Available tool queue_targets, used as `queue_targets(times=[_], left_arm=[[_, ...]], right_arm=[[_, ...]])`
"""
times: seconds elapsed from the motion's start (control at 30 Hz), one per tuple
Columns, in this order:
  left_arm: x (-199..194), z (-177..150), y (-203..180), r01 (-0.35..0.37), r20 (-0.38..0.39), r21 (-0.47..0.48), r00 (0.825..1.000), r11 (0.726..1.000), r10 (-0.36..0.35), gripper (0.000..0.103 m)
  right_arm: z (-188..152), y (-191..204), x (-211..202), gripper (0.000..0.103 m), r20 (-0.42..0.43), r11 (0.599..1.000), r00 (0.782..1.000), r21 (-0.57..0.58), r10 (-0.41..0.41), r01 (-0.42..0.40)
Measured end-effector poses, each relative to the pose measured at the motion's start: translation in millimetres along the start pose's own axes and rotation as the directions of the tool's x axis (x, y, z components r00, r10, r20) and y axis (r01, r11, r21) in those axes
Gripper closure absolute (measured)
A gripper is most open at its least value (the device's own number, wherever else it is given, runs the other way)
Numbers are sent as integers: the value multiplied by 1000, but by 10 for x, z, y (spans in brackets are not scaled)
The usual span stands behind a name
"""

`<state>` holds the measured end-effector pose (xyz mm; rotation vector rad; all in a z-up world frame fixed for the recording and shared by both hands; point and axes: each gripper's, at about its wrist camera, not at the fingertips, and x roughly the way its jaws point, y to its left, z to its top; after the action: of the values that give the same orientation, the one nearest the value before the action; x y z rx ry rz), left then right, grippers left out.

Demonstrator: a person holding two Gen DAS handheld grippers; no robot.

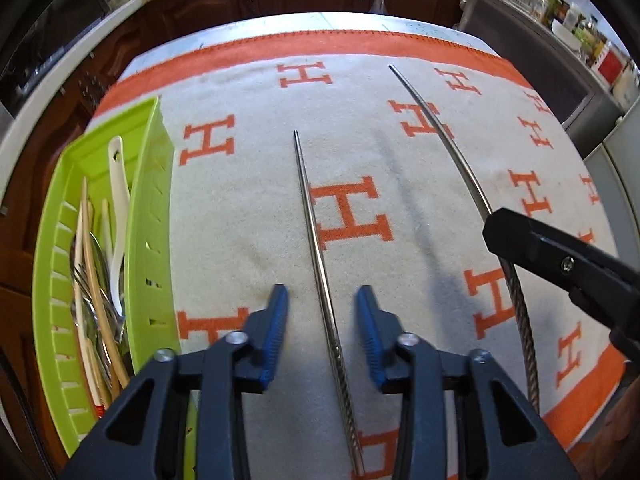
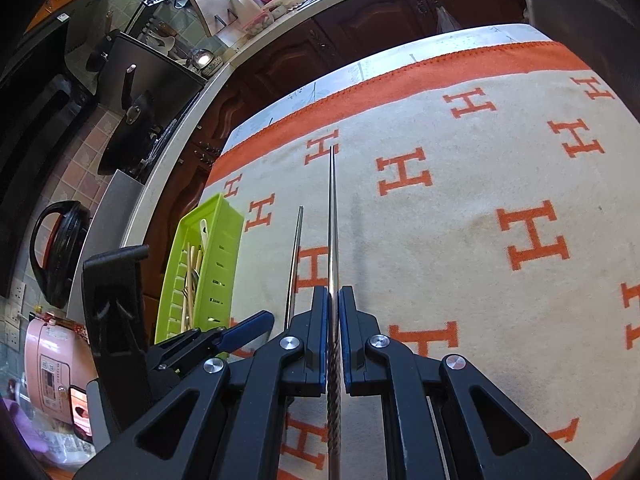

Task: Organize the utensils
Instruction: 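Grasp the other metal chopstick with the left tool while the right tool holds its chopstick, then lower both metal chopsticks into the green tray and open both tools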

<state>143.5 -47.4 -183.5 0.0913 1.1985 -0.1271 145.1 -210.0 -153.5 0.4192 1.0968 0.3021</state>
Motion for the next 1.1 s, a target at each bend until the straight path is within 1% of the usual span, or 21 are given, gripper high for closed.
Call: queue_targets(times=[0.03,0.07,0.17,0.33,0.43,0.47,0.53,0.63,0.7,0.73,0.8,0.83,0.93,1.0,1.1], left_arm=[[2,6,-15,5,2,1,1000,1000,-5,96],[5,10,-18,12,2,-4,1000,1000,-12,98],[-7,9,31,34,10,-26,999,999,-34,100],[-97,-43,196,91,10,-87,996,992,-91,100],[-281,-85,292,115,40,-109,993,987,-112,100],[-397,-111,352,136,56,-120,990,983,-130,100],[-561,-146,418,153,83,-128,986,980,-143,100],[-885,-205,581,158,139,-139,980,978,-139,100],[-1070,-238,713,145,171,-151,978,978,-119,100],[-1153,-271,808,126,184,-162,978,979,-96,100],[-1213,-302,934,99,192,-179,979,979,-64,100],[-1223,-336,1035,71,192,-195,981,978,-33,100],[-1146,-401,1269,16,164,-233,986,972,23,99],[-1025,-436,1397,-19,132,-247,990,969,53,99],[-912,-520,1510,-22,99,-260,994,965,50,99]], right_arm=[[1,-9,6,98,0,1000,1000,3,3,-3],[1,-9,7,98,0,1000,1000,4,6,-6],[-3,-32,10,98,2,1000,1000,15,5,-5],[-16,-16,-32,98,5,1000,1000,19,14,-14],[-29,54,-84,98,11,1000,1000,10,25,-25],[-35,89,-98,98,14,1000,1000,4,27,-28],[-52,163,-142,98,17,999,999,-7,36,-36],[-87,306,-181,98,16,998,998,-23,59,-58],[-110,398,-208,98,14,997,997,-37,69,-69],[-129,462,-214,98,12,996,997,-47,75,-74],[-174,601,-217,98,5,994,996,-70,87,-87],[-196,659,-222,98,1,993,996,-79,93,-93],[-270,860,-227,98,-9,988,994,-112,108,-108],[-311,978,-229,98,-15,985,993,-127,114,-115],[-371,1159,-238,98,-24,982,993,-149,115,-117]])
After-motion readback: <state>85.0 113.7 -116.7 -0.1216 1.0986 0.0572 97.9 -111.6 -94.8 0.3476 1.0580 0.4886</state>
